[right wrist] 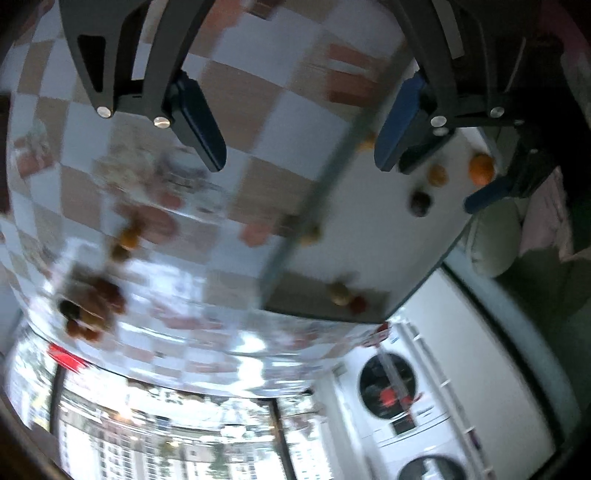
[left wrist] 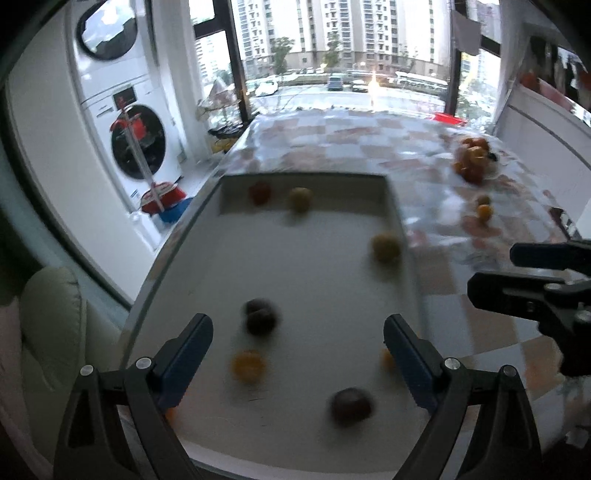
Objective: Organize fruits
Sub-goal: 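Carry both fruits over the gray tray and open both grippers, then move both tools back over the loose fruits on the table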
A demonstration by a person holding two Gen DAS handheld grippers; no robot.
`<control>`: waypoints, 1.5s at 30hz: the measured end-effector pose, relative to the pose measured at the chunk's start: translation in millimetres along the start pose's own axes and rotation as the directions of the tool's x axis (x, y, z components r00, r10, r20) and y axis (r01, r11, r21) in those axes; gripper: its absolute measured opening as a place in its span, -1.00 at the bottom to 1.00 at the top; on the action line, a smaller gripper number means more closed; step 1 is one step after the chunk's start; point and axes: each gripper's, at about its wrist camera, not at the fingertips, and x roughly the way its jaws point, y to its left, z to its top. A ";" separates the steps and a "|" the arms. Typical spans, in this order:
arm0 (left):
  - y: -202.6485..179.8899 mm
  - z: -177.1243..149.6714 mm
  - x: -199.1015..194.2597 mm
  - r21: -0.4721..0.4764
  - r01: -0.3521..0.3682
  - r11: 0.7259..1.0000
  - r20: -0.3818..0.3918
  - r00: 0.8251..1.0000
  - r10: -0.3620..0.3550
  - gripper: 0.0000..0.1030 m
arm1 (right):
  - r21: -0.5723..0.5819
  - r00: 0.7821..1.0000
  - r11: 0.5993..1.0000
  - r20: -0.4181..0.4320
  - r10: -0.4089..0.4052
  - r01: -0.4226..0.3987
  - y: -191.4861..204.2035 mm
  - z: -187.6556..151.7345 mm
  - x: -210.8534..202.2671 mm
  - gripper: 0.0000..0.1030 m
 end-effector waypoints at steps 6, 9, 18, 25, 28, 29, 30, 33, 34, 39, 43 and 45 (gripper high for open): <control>-50.1 10.7 -3.2 0.051 0.043 0.998 -0.001 0.999 -0.044 0.84 | 0.120 0.999 0.992 0.007 -0.051 0.049 -64.3 -20.5 -13.5 1.00; -81.8 11.6 3.7 0.084 0.054 0.995 -0.028 0.998 -0.052 0.84 | 0.172 0.995 0.981 0.003 -0.096 0.094 -96.3 -34.2 -19.5 1.00; -164.1 1.6 31.3 0.193 0.016 0.981 -0.147 0.989 0.013 0.84 | 0.307 0.976 0.927 -0.036 -0.217 0.217 -178.6 -76.6 -35.3 1.00; -177.4 -0.3 33.8 0.218 -0.002 0.976 -0.157 0.987 0.037 0.84 | 0.272 0.959 0.921 -0.034 -0.280 0.279 -189.6 -89.2 -33.0 0.99; -176.1 -1.5 34.7 0.206 -0.004 0.979 -0.162 0.986 0.038 0.84 | 0.231 0.949 0.922 -0.036 -0.312 0.311 -184.2 -90.8 -28.5 0.99; -174.8 -1.6 33.9 0.204 -0.005 0.979 -0.163 0.986 0.039 0.84 | 0.208 0.944 0.921 -0.039 -0.329 0.330 -181.9 -92.2 -26.9 0.99; -174.4 -1.8 33.3 0.204 -0.007 0.979 -0.164 0.986 0.041 0.84 | 0.186 0.937 0.919 -0.043 -0.346 0.348 -179.5 -93.6 -25.0 0.99; -175.9 -2.7 32.4 0.211 -0.012 0.977 -0.161 0.986 0.047 0.84 | 0.179 0.936 0.919 -0.034 -0.350 0.351 -180.3 -95.4 -25.6 0.99; -177.6 -2.7 32.6 0.213 -0.014 0.977 -0.160 0.986 0.049 0.84 | 0.177 0.935 0.919 -0.036 -0.352 0.352 -180.1 -95.7 -25.7 0.99; -178.4 -2.4 33.1 0.211 -0.014 0.977 -0.159 0.986 0.049 0.84 | 0.171 0.934 0.920 -0.024 -0.355 0.354 -180.9 -97.6 -25.4 1.00; -179.1 -1.6 33.4 0.208 -0.010 0.978 -0.157 0.987 0.043 0.84 | 0.164 0.934 0.922 -0.003 -0.356 0.352 -180.5 -98.8 -25.2 1.00; -179.0 -0.9 34.5 0.202 -0.004 0.979 -0.152 0.988 0.035 0.84 | 0.163 0.934 0.922 0.002 -0.358 0.352 -179.3 -96.0 -22.4 1.00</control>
